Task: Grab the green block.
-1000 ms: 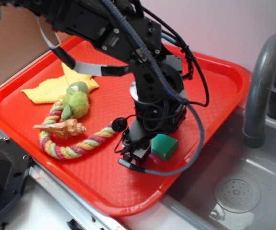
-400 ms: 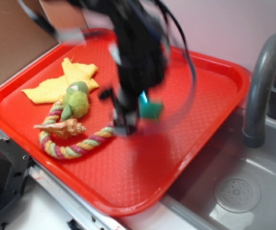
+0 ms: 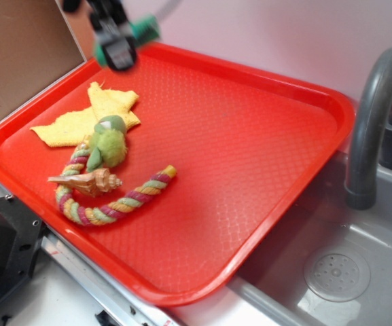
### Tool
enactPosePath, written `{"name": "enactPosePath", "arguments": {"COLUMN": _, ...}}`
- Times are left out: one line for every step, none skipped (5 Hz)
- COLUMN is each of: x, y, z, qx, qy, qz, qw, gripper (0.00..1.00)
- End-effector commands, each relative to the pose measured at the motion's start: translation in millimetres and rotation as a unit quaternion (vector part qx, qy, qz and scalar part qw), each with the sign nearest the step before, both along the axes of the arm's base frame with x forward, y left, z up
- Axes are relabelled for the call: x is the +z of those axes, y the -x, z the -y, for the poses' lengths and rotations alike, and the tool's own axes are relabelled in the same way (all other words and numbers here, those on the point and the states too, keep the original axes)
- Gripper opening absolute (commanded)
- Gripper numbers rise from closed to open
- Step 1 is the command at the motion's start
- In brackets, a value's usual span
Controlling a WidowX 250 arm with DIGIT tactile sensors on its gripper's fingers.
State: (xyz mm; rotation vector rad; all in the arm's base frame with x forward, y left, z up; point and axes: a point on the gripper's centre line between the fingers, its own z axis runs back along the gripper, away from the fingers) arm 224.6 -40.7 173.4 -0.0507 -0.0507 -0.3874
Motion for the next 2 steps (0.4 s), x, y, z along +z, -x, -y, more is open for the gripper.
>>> {"name": "enactPosePath", "arguments": {"x": 32.2, "y": 20.6, "z": -13.1, "qx": 0.246, "qy": -0.028, "qz": 0.010, "qw": 0.969, "gripper": 0.00}}
{"name": "enactPosePath", "arguments": {"x": 32.5, "y": 19.4, "z": -12.3, "qx": 0.281, "qy": -0.053, "qz": -0.024, "qw": 0.958, "gripper": 0.00}}
